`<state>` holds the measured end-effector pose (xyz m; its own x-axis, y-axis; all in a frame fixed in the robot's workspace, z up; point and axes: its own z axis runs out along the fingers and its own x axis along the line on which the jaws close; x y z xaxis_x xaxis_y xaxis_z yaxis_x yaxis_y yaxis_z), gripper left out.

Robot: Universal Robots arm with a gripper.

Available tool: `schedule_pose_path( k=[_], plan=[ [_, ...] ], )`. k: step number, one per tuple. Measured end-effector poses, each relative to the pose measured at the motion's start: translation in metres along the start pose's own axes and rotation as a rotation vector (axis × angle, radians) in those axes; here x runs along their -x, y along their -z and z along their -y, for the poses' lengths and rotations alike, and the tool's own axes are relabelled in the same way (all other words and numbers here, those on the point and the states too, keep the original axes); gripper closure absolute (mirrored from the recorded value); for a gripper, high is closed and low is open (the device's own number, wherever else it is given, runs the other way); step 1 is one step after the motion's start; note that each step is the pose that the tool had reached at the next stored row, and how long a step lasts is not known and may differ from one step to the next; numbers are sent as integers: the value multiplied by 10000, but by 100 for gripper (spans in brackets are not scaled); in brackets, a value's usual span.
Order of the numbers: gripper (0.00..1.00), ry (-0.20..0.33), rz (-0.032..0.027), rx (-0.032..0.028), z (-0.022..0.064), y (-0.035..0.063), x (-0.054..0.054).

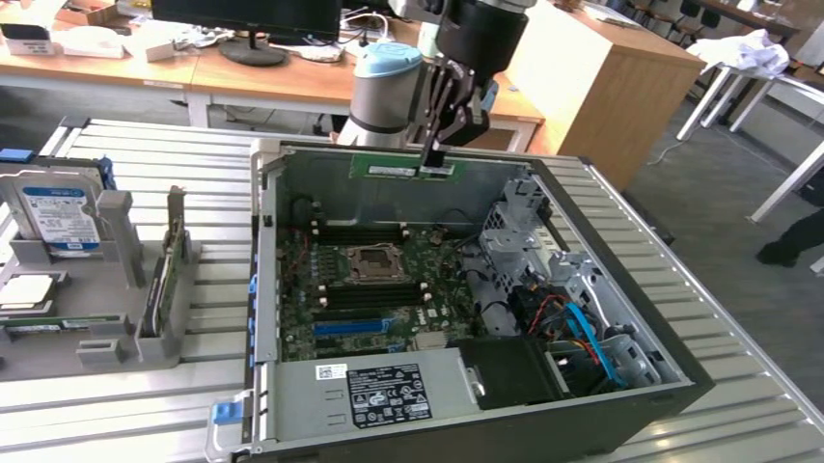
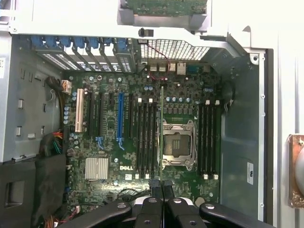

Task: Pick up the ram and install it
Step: 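Pick up the ram and move it above insertion slot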

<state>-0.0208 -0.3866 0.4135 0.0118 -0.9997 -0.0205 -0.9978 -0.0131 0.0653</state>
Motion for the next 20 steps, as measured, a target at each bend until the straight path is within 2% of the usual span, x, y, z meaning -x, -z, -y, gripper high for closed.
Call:
schedule_pose_path(
  k=[20],
  plan=[
    [88,0,1,0,10,-146,-3]
  ],
)
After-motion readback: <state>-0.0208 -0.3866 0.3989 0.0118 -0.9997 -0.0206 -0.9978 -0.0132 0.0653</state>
